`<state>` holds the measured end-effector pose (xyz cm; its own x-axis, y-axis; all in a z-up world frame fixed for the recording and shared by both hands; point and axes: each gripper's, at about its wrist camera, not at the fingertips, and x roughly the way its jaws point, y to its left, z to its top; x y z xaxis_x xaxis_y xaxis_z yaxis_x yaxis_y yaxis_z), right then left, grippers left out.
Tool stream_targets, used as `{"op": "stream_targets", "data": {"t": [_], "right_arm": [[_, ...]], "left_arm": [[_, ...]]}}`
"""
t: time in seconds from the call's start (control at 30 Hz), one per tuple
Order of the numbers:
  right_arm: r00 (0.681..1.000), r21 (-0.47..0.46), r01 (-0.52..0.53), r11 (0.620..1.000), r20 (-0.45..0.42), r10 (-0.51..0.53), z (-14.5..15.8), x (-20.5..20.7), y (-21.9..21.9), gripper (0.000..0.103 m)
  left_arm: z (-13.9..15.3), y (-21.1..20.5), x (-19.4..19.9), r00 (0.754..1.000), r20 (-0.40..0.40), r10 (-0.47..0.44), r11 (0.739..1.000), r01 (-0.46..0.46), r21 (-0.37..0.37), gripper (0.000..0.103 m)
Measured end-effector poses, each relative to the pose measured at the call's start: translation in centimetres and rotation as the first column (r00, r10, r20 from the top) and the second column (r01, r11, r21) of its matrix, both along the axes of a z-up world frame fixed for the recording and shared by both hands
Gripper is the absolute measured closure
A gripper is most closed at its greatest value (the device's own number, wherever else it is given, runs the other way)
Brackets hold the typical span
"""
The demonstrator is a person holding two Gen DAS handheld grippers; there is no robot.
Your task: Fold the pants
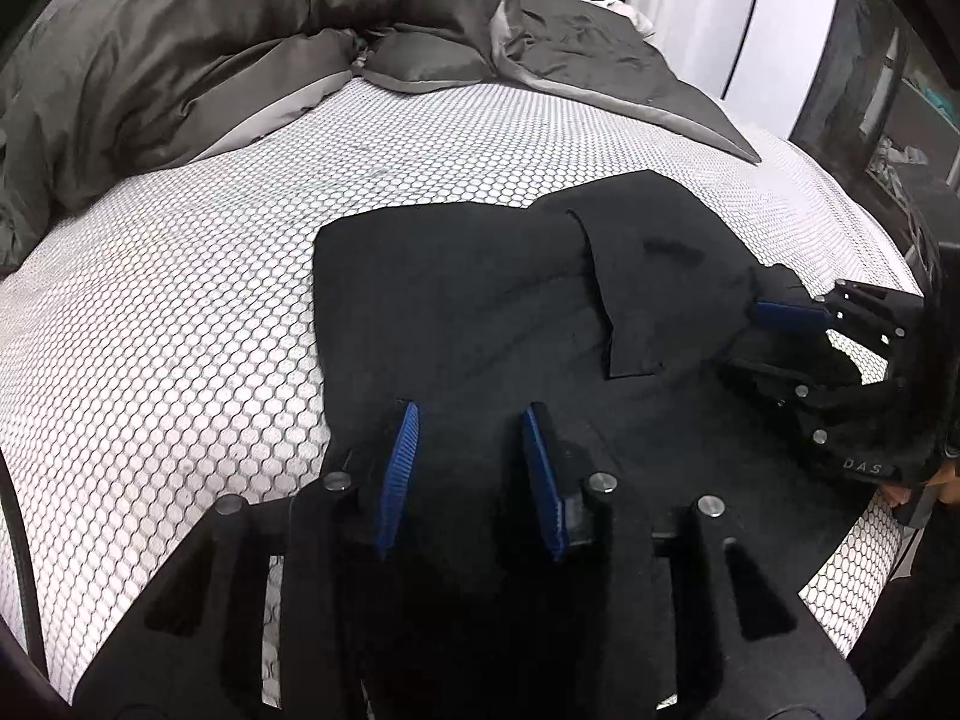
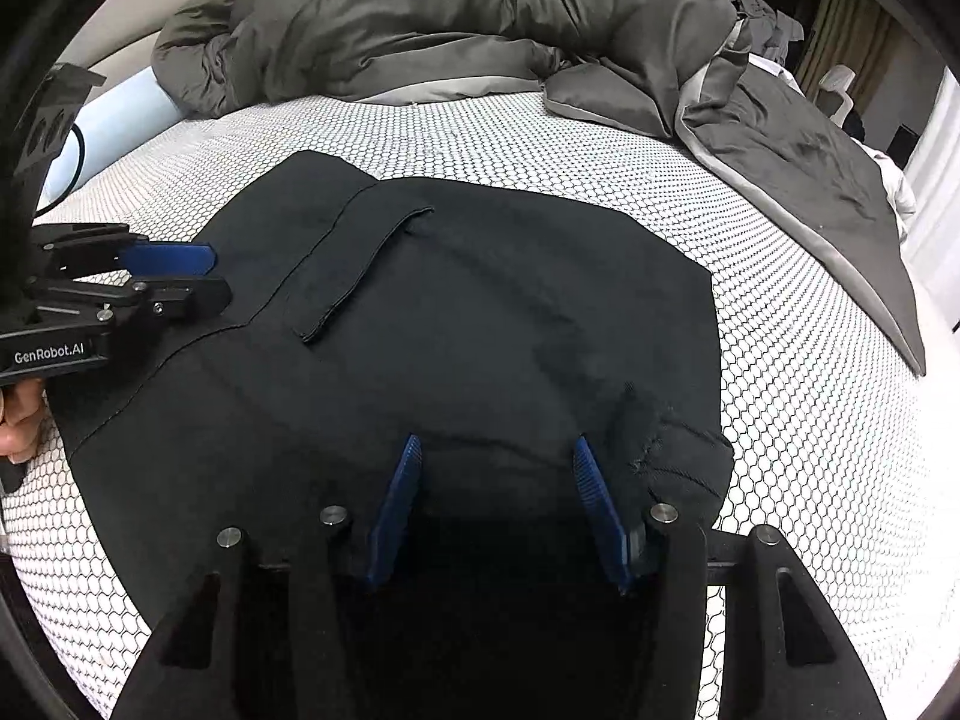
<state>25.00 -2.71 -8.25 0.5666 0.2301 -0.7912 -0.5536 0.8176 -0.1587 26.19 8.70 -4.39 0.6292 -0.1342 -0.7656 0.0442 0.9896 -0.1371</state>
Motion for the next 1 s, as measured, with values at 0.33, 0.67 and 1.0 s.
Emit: {"op": "stream_targets", "data": {"t": [0.33, 0.67, 1.0], "right_arm": [[0.986, 0.101, -0.144, 0.984, -0.068, 0.151, 0.4, -4.0, 2.2, 0.047], [0.988, 0.153, -0.152, 0.976, -0.013, 0.156, 2.2, -6.1, -1.8, 0.040], [0.975, 0.055, -0.219, 0.974, -0.007, 0.220, 1.3, -7.9, -3.7, 0.038]], "left_arm": [[0.1, -5.4, -5.4, 0.982, 0.032, -0.187, 0.974, 0.181, 0.136, 0.051], [2.6, -4.6, -7.8, 0.986, 0.113, -0.124, 0.991, 0.119, 0.054, 0.032], [-0.5, -7.9, -8.2, 0.975, 0.029, -0.222, 0.953, 0.211, 0.217, 0.021]]}}
